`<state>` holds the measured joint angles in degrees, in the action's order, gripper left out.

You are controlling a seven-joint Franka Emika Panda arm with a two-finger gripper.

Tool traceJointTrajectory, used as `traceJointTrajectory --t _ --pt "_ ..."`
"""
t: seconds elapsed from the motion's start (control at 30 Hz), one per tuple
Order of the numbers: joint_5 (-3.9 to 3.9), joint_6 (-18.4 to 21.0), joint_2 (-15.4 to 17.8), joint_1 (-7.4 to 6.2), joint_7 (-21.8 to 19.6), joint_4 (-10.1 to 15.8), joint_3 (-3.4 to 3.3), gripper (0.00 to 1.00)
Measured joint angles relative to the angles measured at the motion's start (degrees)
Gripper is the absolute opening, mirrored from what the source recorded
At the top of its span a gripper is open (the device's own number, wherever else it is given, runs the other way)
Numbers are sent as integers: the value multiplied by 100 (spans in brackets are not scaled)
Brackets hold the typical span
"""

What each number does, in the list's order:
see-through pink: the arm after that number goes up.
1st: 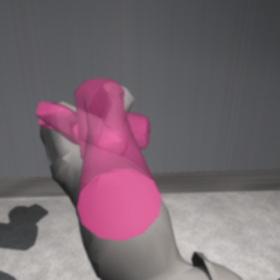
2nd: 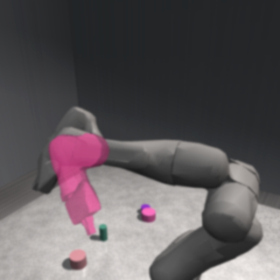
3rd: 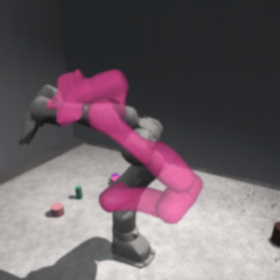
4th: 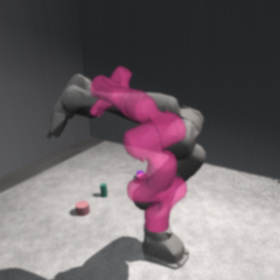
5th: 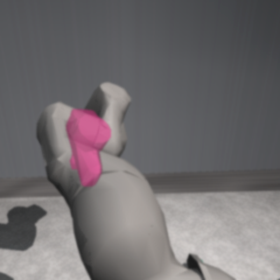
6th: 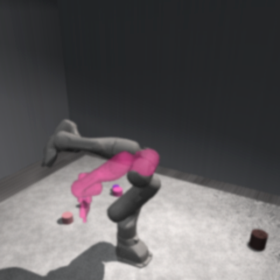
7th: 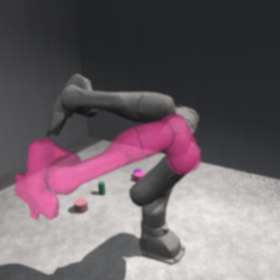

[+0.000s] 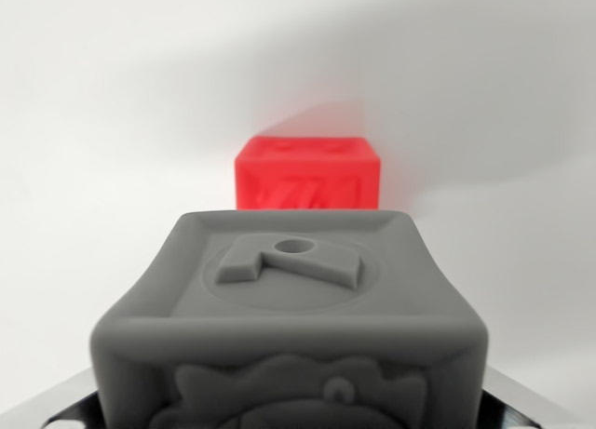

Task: Destack cube

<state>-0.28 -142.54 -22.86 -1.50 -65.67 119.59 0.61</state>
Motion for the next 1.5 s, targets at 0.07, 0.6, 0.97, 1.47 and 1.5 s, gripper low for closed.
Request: traceJointTrajectory --t 0.07,0.6,0.97,1.47,1.5 --pt "0 68 67 0 0 0 0 0" --pt "0 656 602 0 0 -63 0 0" --pt "11 685 653 86 0 -6 -71 0" --pt "47 600 669 268 3 106 -169 0" --pt "50 592 671 281 3 117 -175 0"
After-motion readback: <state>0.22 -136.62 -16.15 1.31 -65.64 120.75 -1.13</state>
